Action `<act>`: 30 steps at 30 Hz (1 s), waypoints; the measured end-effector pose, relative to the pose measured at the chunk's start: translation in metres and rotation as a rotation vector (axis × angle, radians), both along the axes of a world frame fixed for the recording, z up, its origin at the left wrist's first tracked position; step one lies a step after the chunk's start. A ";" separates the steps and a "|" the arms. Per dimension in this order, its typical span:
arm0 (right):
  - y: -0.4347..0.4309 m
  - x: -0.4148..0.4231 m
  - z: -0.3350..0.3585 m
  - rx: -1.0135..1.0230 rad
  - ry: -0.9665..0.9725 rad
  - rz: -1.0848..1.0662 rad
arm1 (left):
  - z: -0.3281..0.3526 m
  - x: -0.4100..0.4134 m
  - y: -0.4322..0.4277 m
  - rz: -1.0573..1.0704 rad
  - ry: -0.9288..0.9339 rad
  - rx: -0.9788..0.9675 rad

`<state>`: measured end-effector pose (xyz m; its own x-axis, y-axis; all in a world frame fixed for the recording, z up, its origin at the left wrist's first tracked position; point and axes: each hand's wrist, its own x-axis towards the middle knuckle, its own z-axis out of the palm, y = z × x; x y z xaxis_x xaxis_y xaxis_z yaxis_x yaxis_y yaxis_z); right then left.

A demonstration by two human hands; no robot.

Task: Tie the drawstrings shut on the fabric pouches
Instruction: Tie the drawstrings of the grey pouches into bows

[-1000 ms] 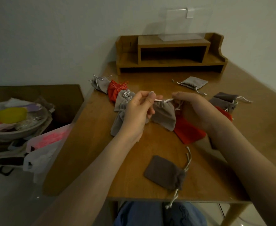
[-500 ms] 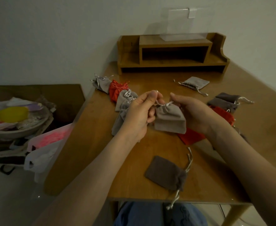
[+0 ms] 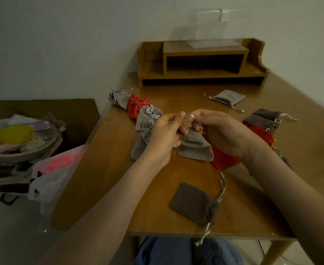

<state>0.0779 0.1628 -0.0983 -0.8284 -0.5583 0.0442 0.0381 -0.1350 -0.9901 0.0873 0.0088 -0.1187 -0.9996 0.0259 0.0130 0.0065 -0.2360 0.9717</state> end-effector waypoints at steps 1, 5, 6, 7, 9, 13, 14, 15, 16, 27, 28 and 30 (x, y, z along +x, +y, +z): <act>-0.001 0.000 -0.001 0.000 0.031 0.017 | 0.001 0.001 0.001 0.005 0.002 -0.001; -0.007 0.001 -0.008 0.034 0.152 -0.018 | -0.002 0.001 0.002 0.056 0.009 -0.062; -0.009 0.001 -0.011 0.059 0.190 -0.045 | -0.004 0.001 0.002 0.075 0.013 -0.104; -0.011 0.002 -0.013 0.087 0.226 -0.073 | -0.005 0.001 0.001 0.094 0.021 -0.151; -0.014 0.002 -0.015 0.142 0.292 -0.139 | -0.008 0.000 0.000 0.121 0.052 -0.224; -0.015 0.001 -0.016 0.268 0.432 -0.308 | -0.010 0.003 0.001 0.105 0.169 -0.355; -0.014 0.000 -0.017 0.284 0.447 -0.343 | -0.011 0.003 0.001 0.101 0.208 -0.415; -0.014 -0.001 -0.018 0.290 0.448 -0.373 | -0.011 0.003 0.001 0.085 0.249 -0.474; -0.013 -0.001 -0.019 0.291 0.444 -0.400 | -0.011 0.003 0.001 0.061 0.291 -0.536; -0.017 -0.002 -0.019 0.424 0.661 -0.412 | -0.011 0.001 0.002 0.129 0.216 -0.331; -0.017 -0.002 -0.019 0.426 0.689 -0.422 | -0.012 0.000 0.002 0.127 0.172 -0.266; -0.018 -0.002 -0.020 0.421 0.713 -0.426 | -0.011 -0.001 0.003 0.127 0.106 -0.164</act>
<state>0.0755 0.1453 -0.1179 -0.8223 -0.2990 0.4842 -0.5680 0.3780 -0.7311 0.0861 0.0114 -0.1293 -0.9882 -0.0897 0.1243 0.1304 -0.0654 0.9893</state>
